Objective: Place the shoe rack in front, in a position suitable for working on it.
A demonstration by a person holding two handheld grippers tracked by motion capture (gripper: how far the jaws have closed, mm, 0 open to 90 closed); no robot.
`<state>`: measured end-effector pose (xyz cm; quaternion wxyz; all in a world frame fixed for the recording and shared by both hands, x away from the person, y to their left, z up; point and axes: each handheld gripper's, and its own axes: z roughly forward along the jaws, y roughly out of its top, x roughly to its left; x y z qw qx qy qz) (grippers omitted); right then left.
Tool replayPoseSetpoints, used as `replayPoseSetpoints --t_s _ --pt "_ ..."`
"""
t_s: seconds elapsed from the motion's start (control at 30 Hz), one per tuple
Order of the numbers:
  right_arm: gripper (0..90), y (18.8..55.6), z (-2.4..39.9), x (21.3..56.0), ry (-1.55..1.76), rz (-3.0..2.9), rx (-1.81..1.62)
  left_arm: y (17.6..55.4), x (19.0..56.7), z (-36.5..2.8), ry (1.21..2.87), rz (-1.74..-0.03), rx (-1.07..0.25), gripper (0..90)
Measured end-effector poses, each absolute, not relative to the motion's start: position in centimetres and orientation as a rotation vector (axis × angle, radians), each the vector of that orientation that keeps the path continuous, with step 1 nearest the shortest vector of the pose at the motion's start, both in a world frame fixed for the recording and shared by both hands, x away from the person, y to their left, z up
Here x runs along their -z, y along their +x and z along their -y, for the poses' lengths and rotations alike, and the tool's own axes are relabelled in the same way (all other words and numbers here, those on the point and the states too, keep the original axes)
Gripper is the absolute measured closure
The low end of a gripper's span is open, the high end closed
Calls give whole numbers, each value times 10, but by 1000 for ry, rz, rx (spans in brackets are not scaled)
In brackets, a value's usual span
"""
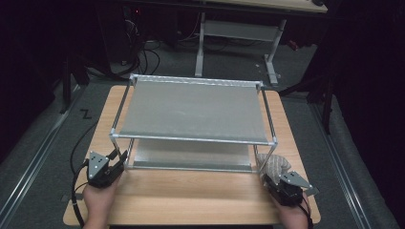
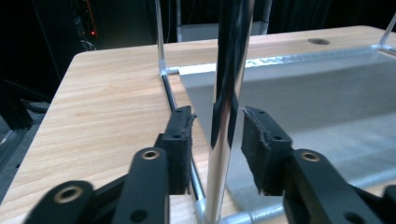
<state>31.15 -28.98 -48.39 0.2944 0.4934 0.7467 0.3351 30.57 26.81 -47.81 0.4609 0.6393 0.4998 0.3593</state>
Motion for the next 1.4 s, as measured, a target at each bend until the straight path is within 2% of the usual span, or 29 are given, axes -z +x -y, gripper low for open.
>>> replayPoseSetpoints --t_s 0.03,0.13,0.17,0.33,0.53,0.7,0.87,1.2,1.4 --pt "653 313 290 485 1318 -1994 -882 306 478 -268 1576 -1228 -881 630" --pt "653 315 288 486 1307 -2000 -888 309 480 -267 1595 -1231 -877 729" --pt "653 315 287 484 1293 -1995 -890 310 480 -267 1599 -1237 -875 793" --pt "652 313 285 472 1243 -1955 -933 308 481 -266 1598 -1232 -885 802" --pt "649 303 286 435 1133 -1828 -1059 306 482 -267 1596 -1227 -882 802" --pt "648 297 287 421 1107 -1782 -1096 306 482 -268 1595 -1223 -877 802" --pt "648 301 287 435 1142 -1839 -1065 305 482 -269 1593 -1219 -875 801" --pt "648 318 290 488 1268 -2082 -902 304 482 -269 1596 -1211 -870 802" --pt "647 317 287 483 1255 -2059 -906 304 483 -270 1594 -1208 -870 802"
